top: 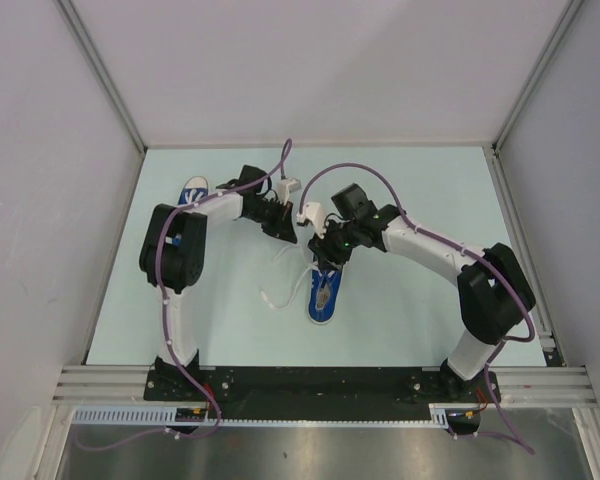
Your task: Tie the shoes
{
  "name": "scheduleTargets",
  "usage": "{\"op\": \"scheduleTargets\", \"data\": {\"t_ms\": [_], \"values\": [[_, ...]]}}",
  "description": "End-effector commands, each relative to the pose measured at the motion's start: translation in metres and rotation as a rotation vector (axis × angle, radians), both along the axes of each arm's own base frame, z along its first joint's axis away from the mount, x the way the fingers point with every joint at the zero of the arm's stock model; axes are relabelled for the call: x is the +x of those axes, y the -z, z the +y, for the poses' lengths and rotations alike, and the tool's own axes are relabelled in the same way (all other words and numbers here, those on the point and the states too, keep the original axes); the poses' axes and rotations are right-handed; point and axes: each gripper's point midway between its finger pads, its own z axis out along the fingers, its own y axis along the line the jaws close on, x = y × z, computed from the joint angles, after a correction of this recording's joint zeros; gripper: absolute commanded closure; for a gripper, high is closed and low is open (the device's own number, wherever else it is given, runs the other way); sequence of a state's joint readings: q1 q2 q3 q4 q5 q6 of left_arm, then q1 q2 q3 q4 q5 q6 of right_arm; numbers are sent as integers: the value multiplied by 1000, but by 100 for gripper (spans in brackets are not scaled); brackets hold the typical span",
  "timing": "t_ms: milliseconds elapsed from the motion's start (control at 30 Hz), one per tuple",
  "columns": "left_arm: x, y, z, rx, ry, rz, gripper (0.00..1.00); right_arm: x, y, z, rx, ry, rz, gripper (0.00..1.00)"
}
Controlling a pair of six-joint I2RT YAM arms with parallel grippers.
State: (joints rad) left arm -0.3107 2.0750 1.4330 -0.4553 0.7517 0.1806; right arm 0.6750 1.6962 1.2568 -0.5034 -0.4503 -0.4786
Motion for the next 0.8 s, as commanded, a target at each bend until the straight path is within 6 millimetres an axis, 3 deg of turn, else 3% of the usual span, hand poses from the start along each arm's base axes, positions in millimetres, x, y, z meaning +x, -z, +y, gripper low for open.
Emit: {"op": "scheduleTargets", "data": {"t_ms": [0, 133, 333, 400, 433, 467, 500, 533, 567, 600, 633, 667, 700, 767], "values": [[7, -8, -3, -24, -42, 36, 97, 7, 1, 4, -1, -19, -42, 51], [7, -10, -3, -26, -43, 31, 97, 8, 7, 3, -12, -23, -36, 59], [12, -12, -2, -23, -61, 16, 95, 2, 17, 1, -33, -42, -7, 62], [13, -17, -3, -27, -64, 6, 87, 2, 17, -1, -38, -38, -4, 68], [16, -21, -3, -32, -72, -11, 85, 3, 15, 0, -33, -39, -8, 76], [14, -21, 0, -32, -83, -12, 76, 2, 14, -1, -35, -36, -9, 80], [16, -37, 2, -47, -95, -55, 70, 2, 12, -1, -31, -35, -13, 83], [24, -51, 3, -77, -124, -104, 63, 2, 9, -1, -25, -34, -17, 93], [20, -53, 12, -84, -158, -113, 60, 2, 5, 0, -16, -36, -21, 97], [29, -86, 17, -117, -182, -236, 59, 2, 4, 0, -14, -35, -22, 100], [26, -102, 22, -142, -238, -240, 56, 2, 3, 0, -10, -29, -21, 100], [16, -96, 34, -133, -281, -231, 54, 1, 0, 1, -5, -28, -22, 100], [11, -129, 40, -158, -306, -309, 53, 0, 0, 1, -3, -28, -17, 100], [-7, -129, 53, -120, -360, -313, 47, -2, -3, 2, 4, -23, -13, 100]]}}
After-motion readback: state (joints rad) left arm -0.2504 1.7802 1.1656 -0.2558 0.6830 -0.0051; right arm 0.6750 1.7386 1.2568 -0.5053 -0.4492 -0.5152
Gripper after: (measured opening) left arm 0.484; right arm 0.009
